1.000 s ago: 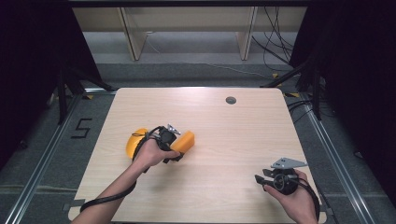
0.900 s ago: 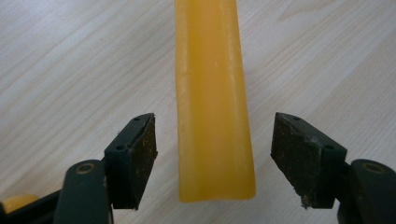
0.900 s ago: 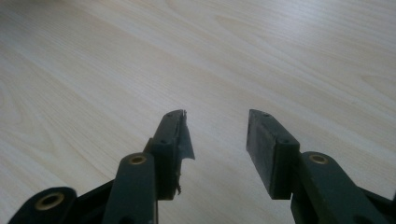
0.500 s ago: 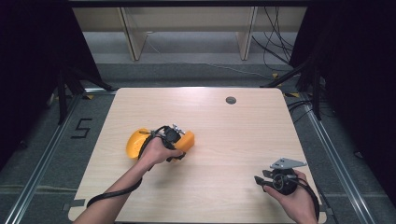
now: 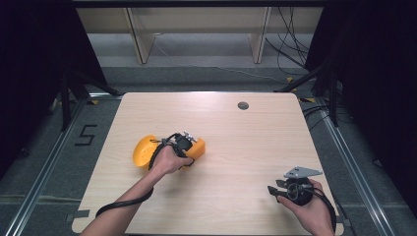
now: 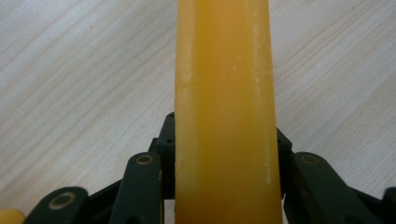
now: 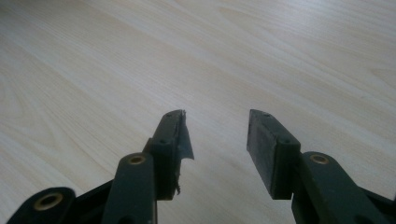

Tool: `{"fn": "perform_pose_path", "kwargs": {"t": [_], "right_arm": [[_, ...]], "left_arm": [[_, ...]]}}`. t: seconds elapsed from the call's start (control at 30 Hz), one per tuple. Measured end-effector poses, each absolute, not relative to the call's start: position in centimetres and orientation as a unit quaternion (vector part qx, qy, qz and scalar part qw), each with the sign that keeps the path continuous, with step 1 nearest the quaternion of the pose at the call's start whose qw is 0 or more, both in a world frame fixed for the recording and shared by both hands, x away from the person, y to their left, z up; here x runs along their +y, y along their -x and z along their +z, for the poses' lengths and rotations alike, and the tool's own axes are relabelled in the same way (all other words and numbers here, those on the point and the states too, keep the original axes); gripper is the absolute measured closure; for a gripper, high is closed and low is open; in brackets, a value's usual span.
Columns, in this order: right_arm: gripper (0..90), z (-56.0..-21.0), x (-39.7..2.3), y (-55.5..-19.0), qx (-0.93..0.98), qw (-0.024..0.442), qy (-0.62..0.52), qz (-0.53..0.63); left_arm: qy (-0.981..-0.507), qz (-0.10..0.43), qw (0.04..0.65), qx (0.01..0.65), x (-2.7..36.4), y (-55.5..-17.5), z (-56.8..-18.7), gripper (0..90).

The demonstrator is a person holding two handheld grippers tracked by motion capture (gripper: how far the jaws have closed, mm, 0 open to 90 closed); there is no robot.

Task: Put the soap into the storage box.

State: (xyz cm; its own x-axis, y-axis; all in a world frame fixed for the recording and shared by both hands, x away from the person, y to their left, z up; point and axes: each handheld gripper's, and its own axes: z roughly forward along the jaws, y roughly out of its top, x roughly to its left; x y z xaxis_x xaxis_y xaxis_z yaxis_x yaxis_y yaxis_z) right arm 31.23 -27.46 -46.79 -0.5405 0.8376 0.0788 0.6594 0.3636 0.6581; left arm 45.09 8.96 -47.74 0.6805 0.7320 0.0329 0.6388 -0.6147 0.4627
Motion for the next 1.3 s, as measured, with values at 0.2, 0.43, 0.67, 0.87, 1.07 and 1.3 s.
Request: {"fn": "perform_pose_path", "kwargs": {"t": [0.2,0.43,0.67,0.87,1.07,1.3], "right_arm": [[56.6,-46.7,-27.4,-31.1,0.81,0.125,-0.473,0.324],[56.5,-46.6,-27.6,-31.2,0.815,0.129,-0.464,0.322],[56.5,-46.6,-27.5,-31.2,0.814,0.13,-0.464,0.323],[56.5,-46.6,-27.5,-31.2,0.813,0.127,-0.467,0.324],[56.5,-46.6,-27.5,-31.2,0.816,0.124,-0.462,0.324],[56.3,-46.9,-27.7,-31.5,0.822,0.139,-0.438,0.335]], "left_arm": [[-0.891,0.115,0.209,0.388,8.8,-44.9,-47.7,60.7],[-0.891,0.12,0.216,0.381,8.9,-44.4,-47.5,60.7],[-0.881,0.145,0.229,0.387,9.2,-43.0,-46.4,60.7],[-0.857,0.167,0.245,0.422,9.7,-41.6,-45.9,60.7],[-0.82,0.184,0.277,0.466,11.1,-39.4,-45.4,60.7],[-0.798,0.185,0.301,0.488,12.1,-38.3,-44.4,60.7]]}}
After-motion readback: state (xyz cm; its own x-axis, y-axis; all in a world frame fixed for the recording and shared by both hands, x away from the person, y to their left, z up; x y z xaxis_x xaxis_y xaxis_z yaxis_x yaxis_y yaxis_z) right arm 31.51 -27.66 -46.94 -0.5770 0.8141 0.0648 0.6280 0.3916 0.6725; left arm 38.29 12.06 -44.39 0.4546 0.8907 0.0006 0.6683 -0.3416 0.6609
